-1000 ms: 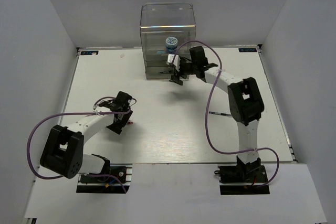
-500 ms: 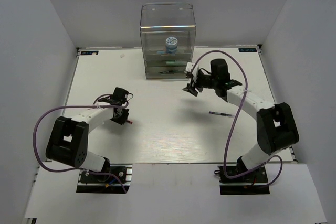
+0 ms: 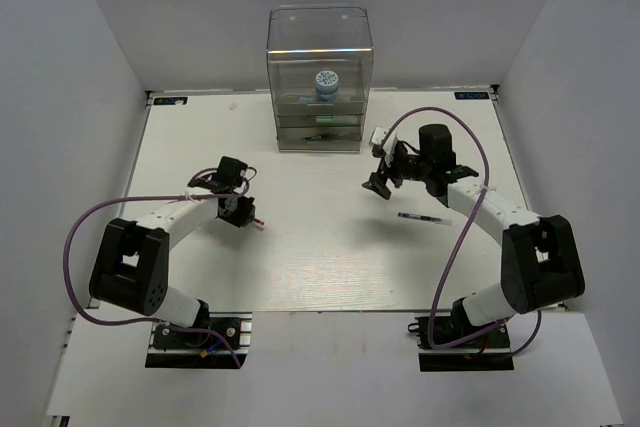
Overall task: Sort the stationery into containers
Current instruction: Pick up the pen from the center of the board, then place the pen in the drawer.
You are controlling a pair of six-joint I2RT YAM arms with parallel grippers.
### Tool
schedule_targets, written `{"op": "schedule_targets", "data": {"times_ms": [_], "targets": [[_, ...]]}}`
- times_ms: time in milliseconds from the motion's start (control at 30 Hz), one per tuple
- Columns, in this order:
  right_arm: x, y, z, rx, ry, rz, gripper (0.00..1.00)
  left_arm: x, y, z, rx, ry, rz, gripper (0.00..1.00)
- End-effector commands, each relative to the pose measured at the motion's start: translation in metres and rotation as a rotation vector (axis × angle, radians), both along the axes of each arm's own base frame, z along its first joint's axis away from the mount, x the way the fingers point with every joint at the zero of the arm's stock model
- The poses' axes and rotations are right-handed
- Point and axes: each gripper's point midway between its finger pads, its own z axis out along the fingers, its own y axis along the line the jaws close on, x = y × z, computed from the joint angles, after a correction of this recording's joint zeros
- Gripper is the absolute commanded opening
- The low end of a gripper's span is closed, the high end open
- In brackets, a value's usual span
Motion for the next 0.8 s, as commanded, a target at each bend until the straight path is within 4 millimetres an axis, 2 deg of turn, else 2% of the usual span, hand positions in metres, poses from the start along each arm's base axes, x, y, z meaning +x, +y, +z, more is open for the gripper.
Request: {"op": "schedule_targets", "data": {"times_ms": [0, 67, 100, 133, 167, 200, 233, 267, 300, 367, 400, 433, 467, 500, 567, 667, 767], "targets": [[0.000, -0.015, -0.007, -0.034, -0.002, -0.049, 0.90, 0.045, -0.037, 0.053, -0.142, -0.196, -0.087, 0.00], [-0.001, -0.023, -0.013, -0.047, 0.013, -0.069, 0.90, 0.068, -0.051, 0.070, -0.193, -0.267, -0.107, 0.00], [0.000, -0.025, -0.010, -0.046, 0.004, -0.078, 0.87, 0.073, -0.060, 0.075, -0.230, -0.275, -0.126, 0.00], [-0.001, -0.028, -0.014, -0.047, 0.014, -0.085, 0.86, 0.087, -0.072, 0.090, -0.264, -0.315, -0.139, 0.00], [-0.001, -0.031, -0.014, -0.046, 0.019, -0.094, 0.81, 0.093, -0.081, 0.094, -0.282, -0.321, -0.159, 0.00], [-0.001, -0.032, -0.014, -0.045, 0.025, -0.099, 0.77, 0.099, -0.089, 0.087, -0.309, -0.297, -0.164, 0.00], [-0.001, -0.035, -0.015, -0.046, 0.030, -0.105, 0.74, 0.111, -0.102, 0.101, -0.333, -0.331, -0.187, 0.00], [-0.002, -0.035, -0.016, -0.046, 0.036, -0.104, 0.66, 0.114, -0.111, 0.104, -0.349, -0.329, -0.198, 0.00], [-0.001, -0.039, -0.016, -0.048, 0.042, -0.112, 0.61, 0.128, -0.118, 0.109, -0.361, -0.340, -0.204, 0.00], [-0.003, -0.041, -0.016, -0.047, 0.054, -0.114, 0.48, 0.135, -0.134, 0.113, -0.375, -0.340, -0.219, 0.00], [-0.004, -0.042, -0.016, -0.045, 0.056, -0.113, 0.38, 0.147, -0.139, 0.129, -0.398, -0.372, -0.203, 0.00], [-0.003, -0.043, -0.015, -0.045, 0.052, -0.116, 0.34, 0.150, -0.147, 0.131, -0.403, -0.377, -0.217, 0.00], [-0.003, -0.043, -0.016, -0.043, 0.057, -0.117, 0.32, 0.149, -0.155, 0.123, -0.406, -0.341, -0.211, 0.00], [-0.002, -0.046, -0.014, -0.039, 0.055, -0.124, 0.32, 0.159, -0.157, 0.135, -0.412, -0.371, -0.197, 0.00], [-0.002, -0.048, -0.015, -0.038, 0.062, -0.132, 0.32, 0.162, -0.165, 0.128, -0.402, -0.350, -0.179, 0.00], [-0.002, -0.049, -0.014, -0.033, 0.063, -0.138, 0.32, 0.170, -0.171, 0.136, -0.414, -0.363, -0.143, 0.00], [-0.002, -0.051, -0.015, -0.031, 0.070, -0.143, 0.32, 0.176, -0.172, 0.127, -0.433, -0.339, -0.082, 0.00]]}}
